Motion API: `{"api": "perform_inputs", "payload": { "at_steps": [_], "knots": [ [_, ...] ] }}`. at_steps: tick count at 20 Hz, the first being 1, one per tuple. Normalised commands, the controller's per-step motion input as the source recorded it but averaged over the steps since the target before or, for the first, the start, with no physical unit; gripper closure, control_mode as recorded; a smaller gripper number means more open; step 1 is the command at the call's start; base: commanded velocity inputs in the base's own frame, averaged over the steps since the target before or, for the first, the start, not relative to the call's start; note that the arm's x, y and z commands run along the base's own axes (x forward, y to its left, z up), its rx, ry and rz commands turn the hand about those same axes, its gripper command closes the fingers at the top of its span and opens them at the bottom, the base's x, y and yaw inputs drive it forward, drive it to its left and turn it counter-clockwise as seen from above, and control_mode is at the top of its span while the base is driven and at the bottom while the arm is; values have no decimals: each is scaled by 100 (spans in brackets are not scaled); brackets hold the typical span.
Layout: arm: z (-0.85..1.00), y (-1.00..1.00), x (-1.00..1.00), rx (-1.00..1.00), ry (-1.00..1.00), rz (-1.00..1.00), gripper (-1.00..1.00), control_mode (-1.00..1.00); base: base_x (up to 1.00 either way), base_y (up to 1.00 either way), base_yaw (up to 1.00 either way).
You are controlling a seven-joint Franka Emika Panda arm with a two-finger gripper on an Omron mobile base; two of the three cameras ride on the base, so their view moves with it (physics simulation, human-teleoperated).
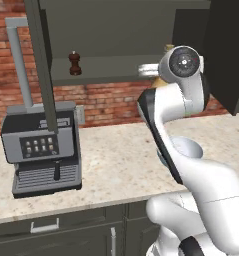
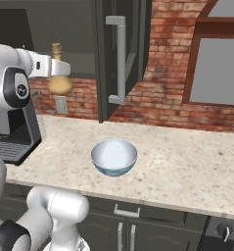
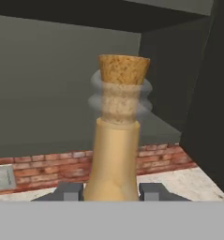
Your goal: Retrieve the bottle and the shaker from the cabinet and place them next to the mixing bowl on the counter. Then add garlic from the fridge to the mixing bowl.
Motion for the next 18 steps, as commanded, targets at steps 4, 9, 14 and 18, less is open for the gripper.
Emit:
{"api": "perform_inputs", "payload": {
  "at_steps": [4, 9, 14, 18],
  "knots": [
    [-46, 32, -38, 1, -1, -11, 100, -100, 0, 0, 0],
    [-55, 29, -28, 0, -5, -12, 100, -100, 0, 0, 0],
    [-67, 6, -12, 0, -12, -16, 100, -100, 0, 0, 0],
    [-52, 0, -3, 0, -6, -13, 100, -100, 0, 0, 0]
  ]
}}
